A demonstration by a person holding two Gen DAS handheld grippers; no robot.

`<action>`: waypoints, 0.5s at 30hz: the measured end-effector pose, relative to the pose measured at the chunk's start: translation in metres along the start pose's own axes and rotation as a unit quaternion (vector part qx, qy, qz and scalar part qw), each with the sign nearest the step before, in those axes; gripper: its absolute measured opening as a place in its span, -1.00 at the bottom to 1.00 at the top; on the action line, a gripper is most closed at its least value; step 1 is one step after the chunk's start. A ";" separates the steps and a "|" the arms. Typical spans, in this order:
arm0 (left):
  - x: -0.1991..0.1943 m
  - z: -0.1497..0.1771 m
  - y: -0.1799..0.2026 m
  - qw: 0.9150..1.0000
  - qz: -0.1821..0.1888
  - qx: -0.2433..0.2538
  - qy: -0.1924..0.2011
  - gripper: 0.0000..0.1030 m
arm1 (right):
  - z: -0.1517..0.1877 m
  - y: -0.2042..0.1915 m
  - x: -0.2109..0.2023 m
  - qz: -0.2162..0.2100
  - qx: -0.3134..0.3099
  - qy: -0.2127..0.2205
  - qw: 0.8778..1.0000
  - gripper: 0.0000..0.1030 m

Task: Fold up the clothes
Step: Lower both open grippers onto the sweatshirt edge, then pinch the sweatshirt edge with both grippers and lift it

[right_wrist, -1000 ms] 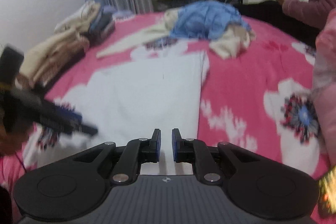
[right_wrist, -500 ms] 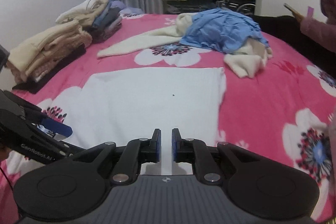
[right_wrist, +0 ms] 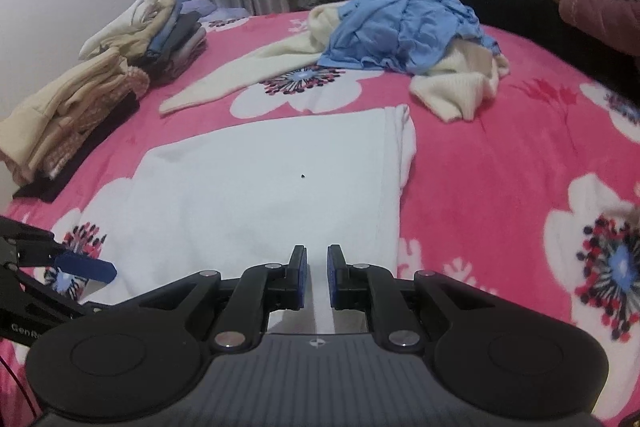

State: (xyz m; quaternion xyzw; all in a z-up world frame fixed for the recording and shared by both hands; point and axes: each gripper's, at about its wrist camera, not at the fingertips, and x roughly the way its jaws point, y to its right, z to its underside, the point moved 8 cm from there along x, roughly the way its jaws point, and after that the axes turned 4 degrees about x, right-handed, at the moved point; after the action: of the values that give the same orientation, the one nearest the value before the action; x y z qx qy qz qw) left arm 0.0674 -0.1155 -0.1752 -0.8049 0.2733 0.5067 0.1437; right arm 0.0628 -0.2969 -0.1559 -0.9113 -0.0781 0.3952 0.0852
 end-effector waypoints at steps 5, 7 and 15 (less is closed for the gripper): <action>-0.001 -0.001 -0.001 1.000 0.002 0.002 0.002 0.33 | 0.000 0.004 0.000 -0.007 0.014 -0.002 1.000 -0.75; -0.004 -0.002 -0.002 1.000 0.012 -0.001 0.008 0.33 | -0.003 0.009 -0.002 -0.018 0.032 0.003 0.999 -0.74; -0.013 -0.016 -0.069 0.987 0.086 -0.090 0.105 0.34 | -0.019 0.062 -0.001 -0.117 0.169 0.023 0.978 -0.01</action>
State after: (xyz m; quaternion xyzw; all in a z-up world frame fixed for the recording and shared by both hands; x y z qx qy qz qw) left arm 0.1151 -0.0644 -0.1600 -0.8365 0.3085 0.4529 -0.0032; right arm 0.0814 -0.3596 -0.1560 -0.8769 -0.1145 0.3691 0.2860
